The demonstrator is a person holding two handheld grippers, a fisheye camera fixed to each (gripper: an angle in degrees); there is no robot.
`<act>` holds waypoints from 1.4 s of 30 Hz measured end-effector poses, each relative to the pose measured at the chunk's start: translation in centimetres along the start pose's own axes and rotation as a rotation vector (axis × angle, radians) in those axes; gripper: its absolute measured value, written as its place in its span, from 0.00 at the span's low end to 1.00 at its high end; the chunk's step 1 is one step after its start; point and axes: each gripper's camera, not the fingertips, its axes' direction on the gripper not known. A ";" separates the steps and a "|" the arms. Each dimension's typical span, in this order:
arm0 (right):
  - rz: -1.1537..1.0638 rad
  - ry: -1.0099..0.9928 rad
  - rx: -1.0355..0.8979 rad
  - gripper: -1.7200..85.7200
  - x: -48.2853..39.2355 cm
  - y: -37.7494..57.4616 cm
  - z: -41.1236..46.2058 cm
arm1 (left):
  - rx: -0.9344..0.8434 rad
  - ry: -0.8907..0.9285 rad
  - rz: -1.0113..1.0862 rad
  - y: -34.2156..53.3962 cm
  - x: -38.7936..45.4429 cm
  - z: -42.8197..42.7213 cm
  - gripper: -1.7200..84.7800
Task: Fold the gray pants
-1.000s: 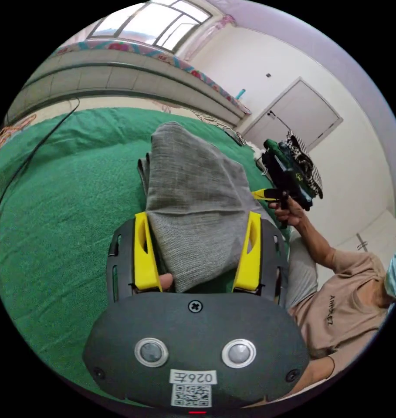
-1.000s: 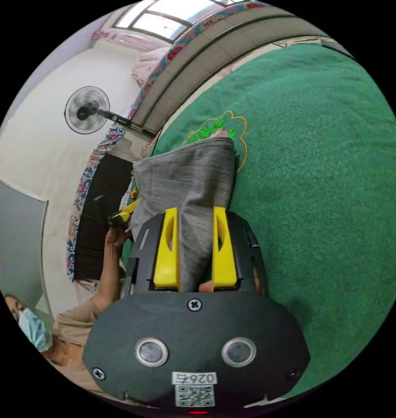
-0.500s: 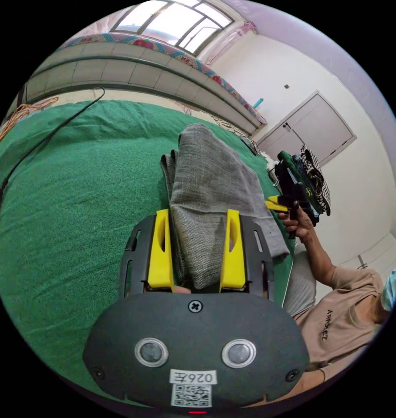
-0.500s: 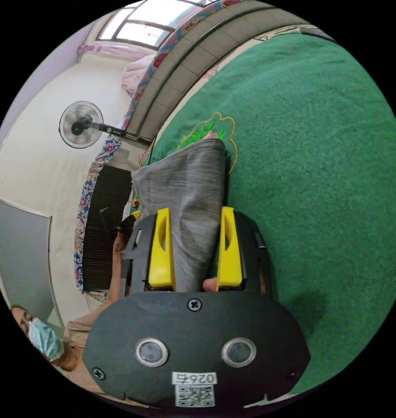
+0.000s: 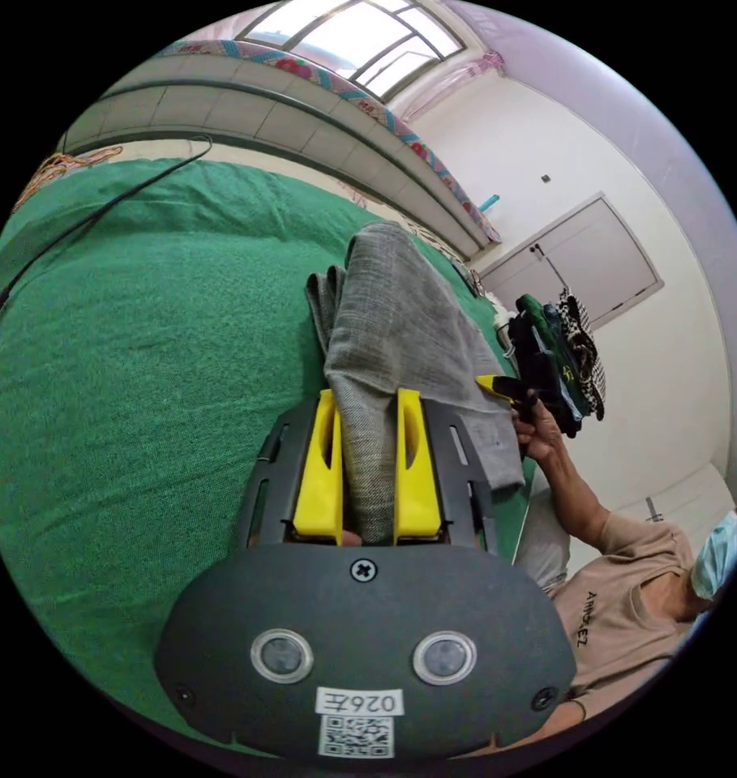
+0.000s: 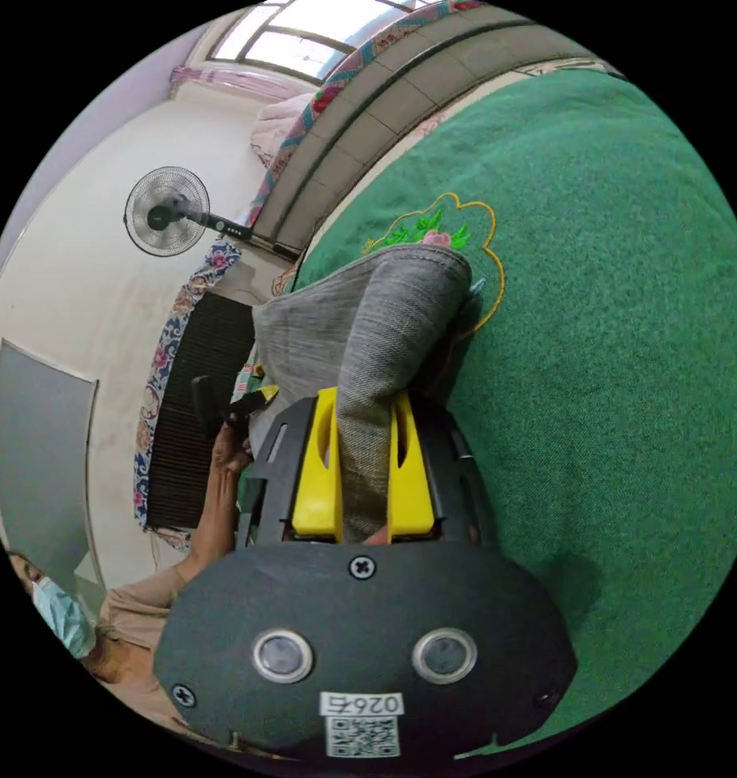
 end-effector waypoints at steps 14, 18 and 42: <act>-0.806 0.671 0.396 0.03 -25.5 20.4 -7.2 | 0.250 0.118 0.097 9.0 11.7 2.2 0.07; -0.773 0.622 0.574 0.03 -27.1 24.3 -15.1 | 0.391 0.179 0.295 9.7 22.5 2.0 0.07; -0.090 0.992 1.162 0.07 -6.0 37.5 -42.3 | 0.152 0.080 1.004 6.9 72.9 45.5 0.01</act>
